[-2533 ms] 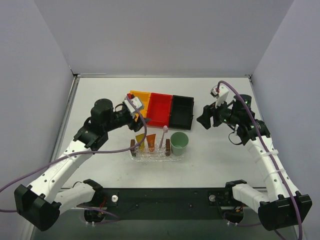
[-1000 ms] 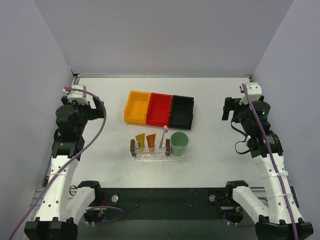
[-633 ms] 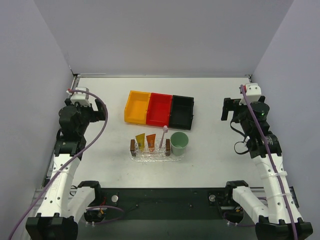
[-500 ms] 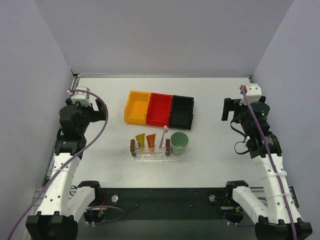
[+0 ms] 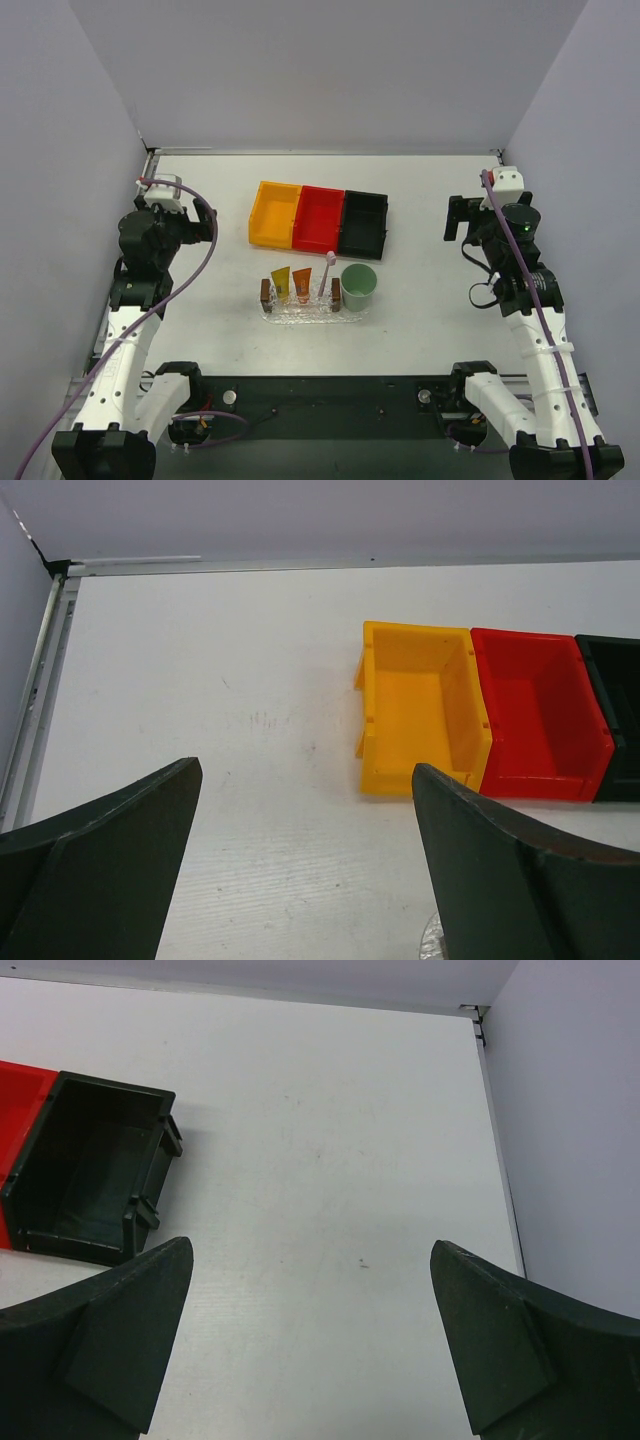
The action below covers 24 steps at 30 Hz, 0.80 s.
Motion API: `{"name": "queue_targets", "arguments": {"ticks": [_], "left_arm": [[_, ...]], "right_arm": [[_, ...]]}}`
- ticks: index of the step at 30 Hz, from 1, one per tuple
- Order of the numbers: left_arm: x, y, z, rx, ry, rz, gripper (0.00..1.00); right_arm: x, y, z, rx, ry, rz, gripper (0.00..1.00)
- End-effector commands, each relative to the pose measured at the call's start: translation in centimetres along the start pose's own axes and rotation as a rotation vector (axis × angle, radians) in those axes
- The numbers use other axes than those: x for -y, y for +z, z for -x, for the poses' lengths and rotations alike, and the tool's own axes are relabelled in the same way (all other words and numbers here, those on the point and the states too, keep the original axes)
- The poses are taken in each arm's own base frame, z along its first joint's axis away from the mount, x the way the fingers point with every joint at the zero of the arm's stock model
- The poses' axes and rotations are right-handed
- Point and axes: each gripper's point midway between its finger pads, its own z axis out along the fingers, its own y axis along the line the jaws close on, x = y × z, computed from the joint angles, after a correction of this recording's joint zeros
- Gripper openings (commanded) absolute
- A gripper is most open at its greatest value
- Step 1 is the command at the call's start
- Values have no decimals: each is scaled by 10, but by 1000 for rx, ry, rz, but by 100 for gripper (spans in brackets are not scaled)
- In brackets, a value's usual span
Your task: Prepare toiletry sets of a toothbrush and toothpaste on the tray
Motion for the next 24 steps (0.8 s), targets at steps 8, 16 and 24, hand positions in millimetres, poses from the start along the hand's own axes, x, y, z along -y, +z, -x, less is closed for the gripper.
{"name": "queue_targets", "arguments": {"ticks": [8,16,24], "left_arm": [[5,-5,22,82,9,-27,97],[6,-5,20,77,12,-33,97],[6,-4,18,72,13,-37,97]], "right_arm": [[2,-3,9,48,-1,8,100],[0,-1,7,39,-1,17,100],[-1,-2,7,42,-2,27,100]]}}
